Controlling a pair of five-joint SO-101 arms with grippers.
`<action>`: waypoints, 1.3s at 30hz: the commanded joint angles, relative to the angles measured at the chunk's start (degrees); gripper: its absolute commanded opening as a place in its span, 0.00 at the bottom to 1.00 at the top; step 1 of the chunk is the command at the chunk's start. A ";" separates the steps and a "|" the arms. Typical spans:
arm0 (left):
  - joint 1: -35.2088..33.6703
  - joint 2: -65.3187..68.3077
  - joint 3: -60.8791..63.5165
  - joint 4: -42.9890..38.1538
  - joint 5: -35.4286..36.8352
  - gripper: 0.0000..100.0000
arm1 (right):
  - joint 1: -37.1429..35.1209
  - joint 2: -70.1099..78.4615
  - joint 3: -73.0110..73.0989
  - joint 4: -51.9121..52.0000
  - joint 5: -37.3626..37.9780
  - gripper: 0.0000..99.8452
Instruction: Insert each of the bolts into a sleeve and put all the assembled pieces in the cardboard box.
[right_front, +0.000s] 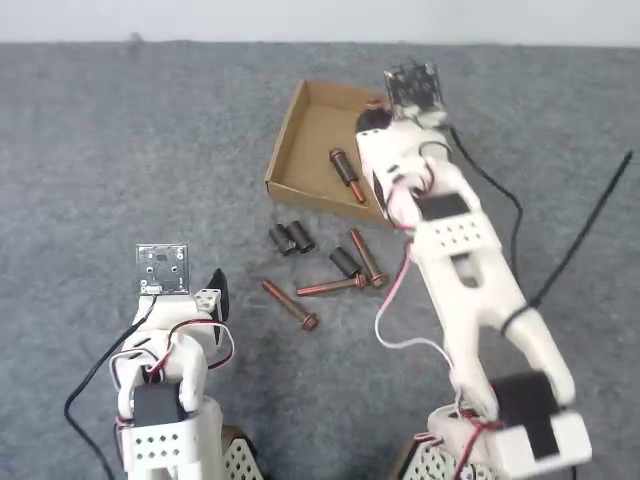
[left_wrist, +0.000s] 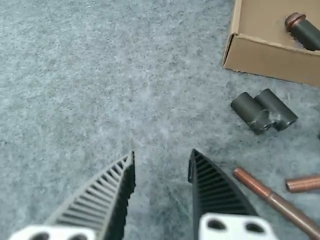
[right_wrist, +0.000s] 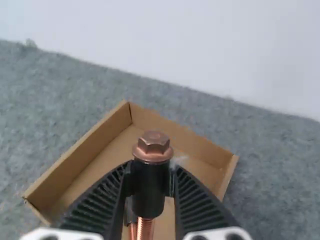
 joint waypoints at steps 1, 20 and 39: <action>-0.35 -0.88 -1.36 0.18 -0.53 0.17 | -0.84 3.21 -10.73 5.67 0.62 0.01; -3.87 -0.88 -1.10 2.11 -0.79 0.17 | -0.48 24.31 -27.60 12.79 0.79 0.01; -3.78 -0.70 -1.01 2.11 -0.79 0.17 | -0.04 29.14 -32.70 22.64 8.79 0.01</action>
